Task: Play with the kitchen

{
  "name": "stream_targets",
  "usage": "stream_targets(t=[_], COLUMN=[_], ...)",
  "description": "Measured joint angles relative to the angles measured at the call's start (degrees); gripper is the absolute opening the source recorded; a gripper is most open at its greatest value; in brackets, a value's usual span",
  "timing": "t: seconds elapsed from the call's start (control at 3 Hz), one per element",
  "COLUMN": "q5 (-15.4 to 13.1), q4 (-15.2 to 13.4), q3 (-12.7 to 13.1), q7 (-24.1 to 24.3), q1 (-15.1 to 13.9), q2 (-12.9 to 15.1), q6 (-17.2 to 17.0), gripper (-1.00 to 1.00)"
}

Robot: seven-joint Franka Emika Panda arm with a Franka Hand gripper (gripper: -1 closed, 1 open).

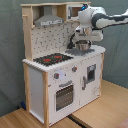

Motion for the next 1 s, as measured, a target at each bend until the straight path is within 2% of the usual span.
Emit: stream_targets(t=[0.33,0.67,1.0], q5=[-3.31,-5.11,-5.57], q4=[-2.8,-6.08,-8.71], q3=[-0.13,-1.35,-3.76], q7=[2.19,4.31,5.43], q1=[-0.06,-0.18,-0.31], q2=[4.18,5.98,5.72], q6=[1.29,4.68,9.44], gripper=[-1.0,-1.0,-1.0])
